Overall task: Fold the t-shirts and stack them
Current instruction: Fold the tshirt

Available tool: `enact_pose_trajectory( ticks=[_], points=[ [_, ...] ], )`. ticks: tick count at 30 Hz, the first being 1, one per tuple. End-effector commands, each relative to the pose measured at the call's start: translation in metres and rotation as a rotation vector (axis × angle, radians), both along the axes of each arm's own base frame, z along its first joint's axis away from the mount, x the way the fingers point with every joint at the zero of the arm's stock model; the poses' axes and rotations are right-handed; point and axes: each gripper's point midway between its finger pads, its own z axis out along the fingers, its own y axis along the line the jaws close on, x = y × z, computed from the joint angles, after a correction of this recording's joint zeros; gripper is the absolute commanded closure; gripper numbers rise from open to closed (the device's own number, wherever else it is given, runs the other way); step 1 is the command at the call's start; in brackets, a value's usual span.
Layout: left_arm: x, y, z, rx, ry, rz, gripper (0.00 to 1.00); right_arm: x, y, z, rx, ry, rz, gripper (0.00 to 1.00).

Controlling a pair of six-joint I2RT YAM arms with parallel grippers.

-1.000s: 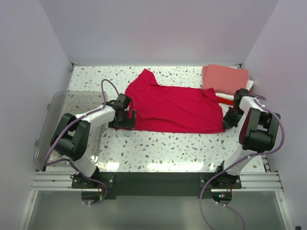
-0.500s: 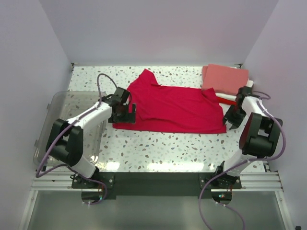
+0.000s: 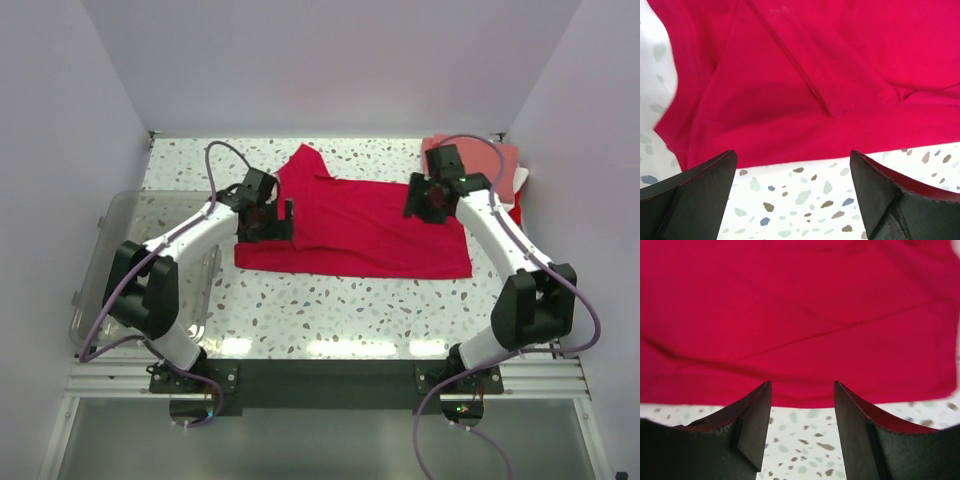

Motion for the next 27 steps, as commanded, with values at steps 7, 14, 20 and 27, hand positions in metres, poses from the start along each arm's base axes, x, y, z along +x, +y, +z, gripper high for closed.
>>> enact_pose_trajectory(
  ticks=[7,14,20,27],
  points=[
    [-0.019,-0.004,0.014,-0.102,-0.12,-0.051,0.0,0.034,0.185,0.028,0.251,-0.139,0.383,0.51],
    [-0.038,0.021,0.048,-0.076,-0.221,0.005,0.0,0.021,0.278,0.008,0.27,-0.084,0.585,0.57],
    [-0.048,0.032,0.063,-0.082,-0.238,0.078,0.0,0.002,0.319,-0.021,0.254,-0.014,0.667,0.61],
    [-0.056,0.03,0.069,-0.128,-0.241,0.097,0.0,-0.021,0.329,-0.064,0.168,0.062,0.713,0.58]
  ],
)
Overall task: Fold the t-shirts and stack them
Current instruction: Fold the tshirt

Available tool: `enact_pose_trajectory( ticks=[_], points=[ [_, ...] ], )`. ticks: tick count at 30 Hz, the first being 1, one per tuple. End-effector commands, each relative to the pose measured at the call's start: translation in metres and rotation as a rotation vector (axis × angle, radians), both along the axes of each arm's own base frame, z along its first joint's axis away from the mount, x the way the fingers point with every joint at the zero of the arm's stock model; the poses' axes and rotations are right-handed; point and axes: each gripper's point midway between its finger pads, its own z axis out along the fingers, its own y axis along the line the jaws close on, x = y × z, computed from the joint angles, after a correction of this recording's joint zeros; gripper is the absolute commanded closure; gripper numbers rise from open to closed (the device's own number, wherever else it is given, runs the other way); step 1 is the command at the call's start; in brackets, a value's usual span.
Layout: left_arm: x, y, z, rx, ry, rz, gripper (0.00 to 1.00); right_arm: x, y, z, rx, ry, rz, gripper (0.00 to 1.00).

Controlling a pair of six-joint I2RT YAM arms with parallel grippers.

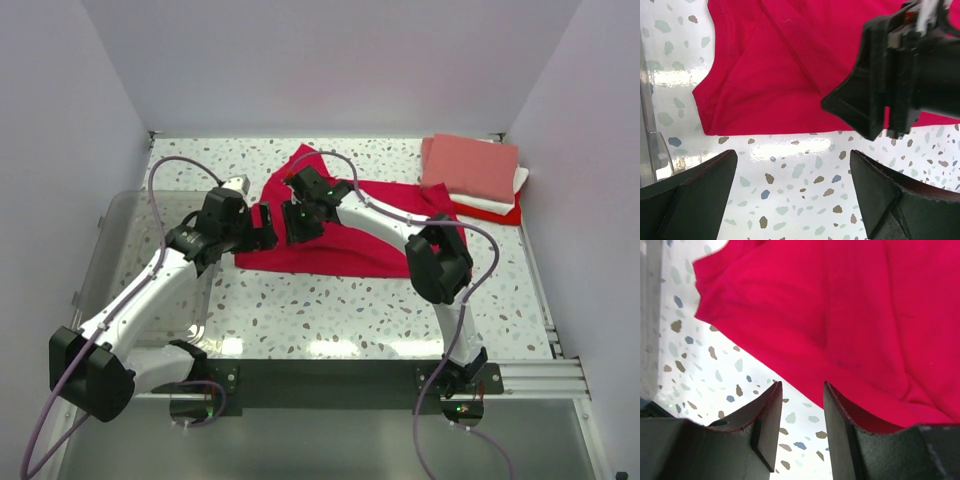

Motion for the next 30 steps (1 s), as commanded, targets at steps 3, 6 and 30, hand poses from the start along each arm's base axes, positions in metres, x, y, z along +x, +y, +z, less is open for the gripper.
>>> enact_pose_trajectory(
  ticks=[3,6,30],
  points=[
    [-0.008,0.003,0.004,-0.014,0.002,0.027,0.0,0.001,-0.005,-0.018,-0.065,-0.024,-0.006,0.56],
    [-0.012,0.006,0.005,-0.009,0.001,0.028,0.0,0.003,-0.008,-0.031,-0.097,-0.026,-0.01,0.55],
    [-0.032,0.017,0.004,-0.015,0.02,0.059,0.0,0.021,-0.017,-0.055,-0.205,-0.052,-0.06,0.77]
  ],
)
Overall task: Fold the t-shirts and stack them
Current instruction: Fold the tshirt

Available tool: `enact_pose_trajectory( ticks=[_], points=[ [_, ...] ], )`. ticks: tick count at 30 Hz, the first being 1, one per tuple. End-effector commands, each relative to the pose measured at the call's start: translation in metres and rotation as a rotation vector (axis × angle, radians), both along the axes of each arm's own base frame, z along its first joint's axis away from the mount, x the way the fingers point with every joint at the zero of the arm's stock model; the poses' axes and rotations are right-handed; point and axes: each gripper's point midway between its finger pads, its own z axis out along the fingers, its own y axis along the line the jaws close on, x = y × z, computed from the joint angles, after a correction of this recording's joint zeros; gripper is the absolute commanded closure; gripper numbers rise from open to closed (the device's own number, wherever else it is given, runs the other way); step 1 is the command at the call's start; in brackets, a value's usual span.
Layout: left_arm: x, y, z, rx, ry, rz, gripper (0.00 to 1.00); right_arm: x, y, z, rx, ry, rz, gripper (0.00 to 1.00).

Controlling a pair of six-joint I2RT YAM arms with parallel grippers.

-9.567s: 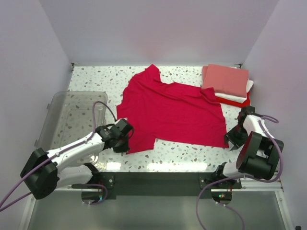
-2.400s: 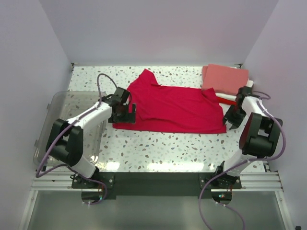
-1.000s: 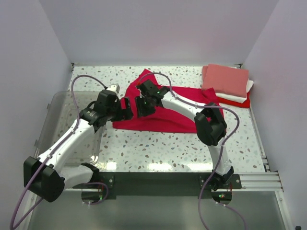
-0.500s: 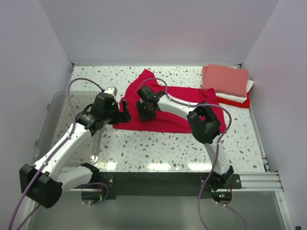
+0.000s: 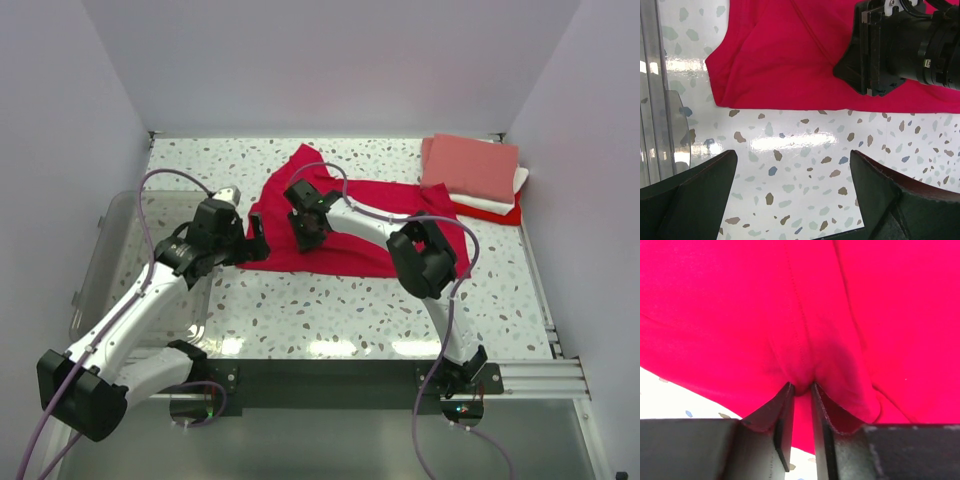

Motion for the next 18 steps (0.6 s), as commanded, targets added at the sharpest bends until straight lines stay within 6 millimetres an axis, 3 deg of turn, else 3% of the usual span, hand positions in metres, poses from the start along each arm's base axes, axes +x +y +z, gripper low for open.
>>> enact_pose_trajectory(
  ticks=[1,13,18],
  points=[
    [-0.002,0.001,0.003,-0.012,-0.012,0.018,0.0,0.012,-0.001,0.009,-0.023,-0.036,-0.024,0.8],
    [-0.008,0.0,-0.004,-0.026,0.006,0.015,0.0,0.02,-0.003,0.053,-0.004,-0.096,-0.065,0.89],
    [-0.011,0.002,-0.005,-0.024,0.012,0.017,0.0,0.037,-0.012,0.064,-0.026,-0.123,-0.098,0.89]
  ],
)
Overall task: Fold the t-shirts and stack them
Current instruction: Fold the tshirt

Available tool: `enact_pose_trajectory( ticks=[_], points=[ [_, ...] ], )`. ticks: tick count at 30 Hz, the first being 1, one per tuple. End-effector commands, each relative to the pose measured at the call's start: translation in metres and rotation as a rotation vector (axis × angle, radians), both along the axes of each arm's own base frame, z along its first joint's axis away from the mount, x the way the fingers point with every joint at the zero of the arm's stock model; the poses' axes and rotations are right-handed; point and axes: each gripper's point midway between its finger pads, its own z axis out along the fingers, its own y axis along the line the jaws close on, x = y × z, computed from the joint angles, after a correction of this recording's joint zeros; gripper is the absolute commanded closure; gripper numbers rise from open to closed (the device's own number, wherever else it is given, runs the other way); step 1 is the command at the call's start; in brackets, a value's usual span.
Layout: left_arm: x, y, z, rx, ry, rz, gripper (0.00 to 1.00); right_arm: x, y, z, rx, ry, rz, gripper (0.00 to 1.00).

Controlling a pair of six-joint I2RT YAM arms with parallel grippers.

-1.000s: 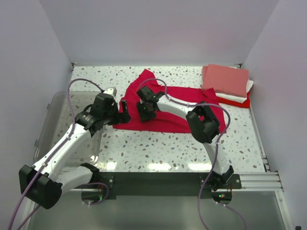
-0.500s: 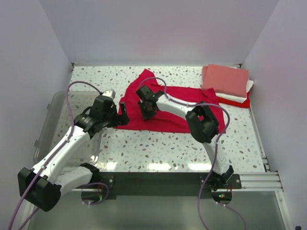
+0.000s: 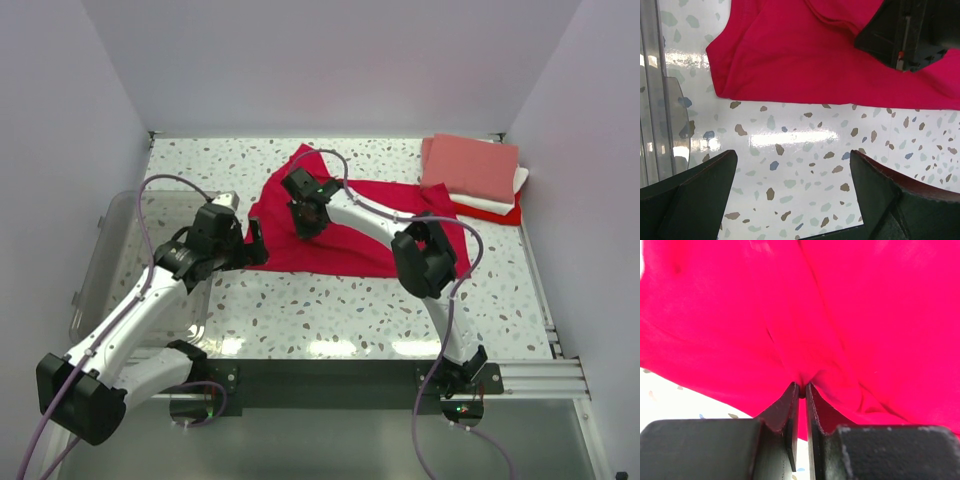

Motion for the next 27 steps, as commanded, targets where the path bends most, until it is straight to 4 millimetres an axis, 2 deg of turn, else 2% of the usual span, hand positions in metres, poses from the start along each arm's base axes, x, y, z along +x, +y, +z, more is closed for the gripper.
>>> enact_pose_trajectory(
  ticks=[1,5,8,12,14,16,18,21,23,27],
  points=[
    [-0.004,0.0,0.004,-0.02,-0.008,0.006,0.0,0.023,-0.007,0.038,0.018,-0.076,-0.051,0.89],
    [-0.009,0.0,0.002,-0.023,0.0,0.007,0.0,0.037,-0.017,0.037,0.026,-0.07,-0.087,0.89],
    [-0.012,0.001,0.001,-0.026,0.006,0.011,0.0,0.049,-0.028,0.03,0.016,-0.054,-0.12,0.89],
    [-0.016,0.003,0.003,-0.031,0.004,0.014,0.0,0.061,-0.051,0.015,-0.005,-0.019,-0.198,0.87],
    [-0.018,0.004,0.005,-0.03,0.002,0.017,0.0,0.064,-0.055,0.009,0.008,-0.003,-0.22,0.82],
    [-0.02,0.005,0.004,-0.029,0.008,0.019,0.0,0.068,-0.062,0.003,0.018,0.019,-0.246,0.81],
    [-0.021,0.005,0.004,-0.031,0.011,0.016,0.0,0.071,-0.067,-0.003,0.018,0.034,-0.272,0.76],
    [-0.021,0.004,0.004,-0.033,0.009,0.012,0.0,0.074,-0.077,-0.005,0.02,0.051,-0.306,0.61],
    [-0.018,0.003,0.004,-0.035,0.01,0.008,0.0,0.074,-0.084,0.002,0.027,0.038,-0.322,0.54],
    [-0.004,-0.007,0.005,-0.047,-0.002,-0.009,0.0,0.07,-0.101,0.019,0.035,0.007,-0.338,0.5]
  ],
)
